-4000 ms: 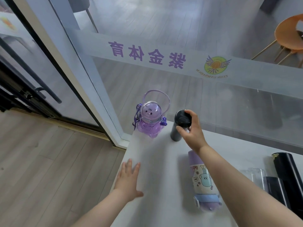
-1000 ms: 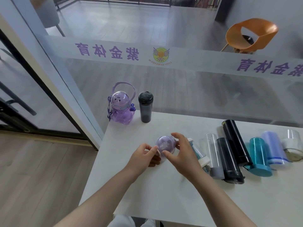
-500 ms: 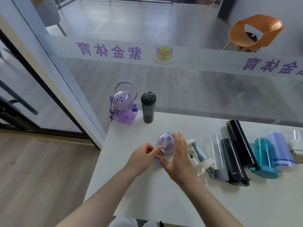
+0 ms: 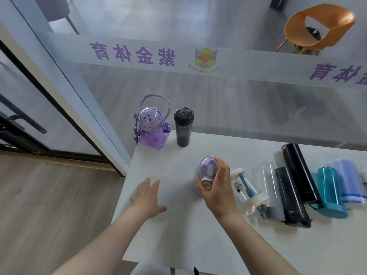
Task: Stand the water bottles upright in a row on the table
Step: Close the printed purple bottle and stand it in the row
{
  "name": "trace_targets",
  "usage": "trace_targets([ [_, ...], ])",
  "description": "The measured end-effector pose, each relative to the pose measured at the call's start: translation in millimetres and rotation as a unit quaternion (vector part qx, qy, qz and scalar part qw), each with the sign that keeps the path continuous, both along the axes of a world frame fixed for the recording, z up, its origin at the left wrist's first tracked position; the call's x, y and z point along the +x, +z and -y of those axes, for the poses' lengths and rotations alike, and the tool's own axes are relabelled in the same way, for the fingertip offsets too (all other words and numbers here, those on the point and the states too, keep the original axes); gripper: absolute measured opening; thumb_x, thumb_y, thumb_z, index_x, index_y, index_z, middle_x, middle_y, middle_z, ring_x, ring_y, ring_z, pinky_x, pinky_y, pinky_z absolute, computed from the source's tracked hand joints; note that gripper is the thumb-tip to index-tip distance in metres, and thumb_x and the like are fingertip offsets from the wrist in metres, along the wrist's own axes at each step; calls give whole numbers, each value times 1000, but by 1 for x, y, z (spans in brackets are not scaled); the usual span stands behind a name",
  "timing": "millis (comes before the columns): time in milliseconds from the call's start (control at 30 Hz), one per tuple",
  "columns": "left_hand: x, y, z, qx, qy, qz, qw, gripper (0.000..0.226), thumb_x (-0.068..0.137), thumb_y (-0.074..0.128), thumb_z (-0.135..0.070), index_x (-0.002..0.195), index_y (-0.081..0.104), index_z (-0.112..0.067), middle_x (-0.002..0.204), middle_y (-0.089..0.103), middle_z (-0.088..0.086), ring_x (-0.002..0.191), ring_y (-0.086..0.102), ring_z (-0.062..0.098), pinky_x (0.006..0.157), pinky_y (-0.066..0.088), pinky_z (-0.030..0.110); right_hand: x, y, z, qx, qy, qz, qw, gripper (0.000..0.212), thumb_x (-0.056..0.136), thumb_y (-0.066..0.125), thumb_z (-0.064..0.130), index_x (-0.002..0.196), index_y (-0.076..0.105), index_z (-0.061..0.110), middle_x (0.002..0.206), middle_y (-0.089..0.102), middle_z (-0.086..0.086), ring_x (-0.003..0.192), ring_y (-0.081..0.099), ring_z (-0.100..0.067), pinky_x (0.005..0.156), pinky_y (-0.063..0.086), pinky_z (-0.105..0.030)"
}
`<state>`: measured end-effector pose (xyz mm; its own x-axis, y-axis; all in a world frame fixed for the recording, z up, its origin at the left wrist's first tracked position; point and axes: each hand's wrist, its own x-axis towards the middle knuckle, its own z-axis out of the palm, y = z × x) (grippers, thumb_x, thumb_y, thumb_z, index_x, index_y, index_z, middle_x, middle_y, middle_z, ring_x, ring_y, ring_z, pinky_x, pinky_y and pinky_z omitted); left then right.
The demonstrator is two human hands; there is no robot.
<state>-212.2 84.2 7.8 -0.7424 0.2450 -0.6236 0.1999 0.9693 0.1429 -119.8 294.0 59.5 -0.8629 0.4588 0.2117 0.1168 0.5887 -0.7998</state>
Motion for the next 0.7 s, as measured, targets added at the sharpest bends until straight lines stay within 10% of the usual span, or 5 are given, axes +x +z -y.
trace_targets([
  [300,2,-13,2,-60,-44,14,997,126,69,69,-66,150,-18,-27,158,-26,9,147,-15,35,109,26,66,-50,0,-30,25,-12,-16,999,81,78,76,15,141,26,15,140,36,-9,129,40,-24,105,37,-31],
  [700,1,-17,-1,-67,-18,23,997,127,68,72,-63,149,-19,-29,157,-29,6,147,-18,33,111,22,66,-128,5,-78,8,-12,10,1000,82,81,74,18,146,24,10,141,35,-13,127,41,-26,101,34,-27],
])
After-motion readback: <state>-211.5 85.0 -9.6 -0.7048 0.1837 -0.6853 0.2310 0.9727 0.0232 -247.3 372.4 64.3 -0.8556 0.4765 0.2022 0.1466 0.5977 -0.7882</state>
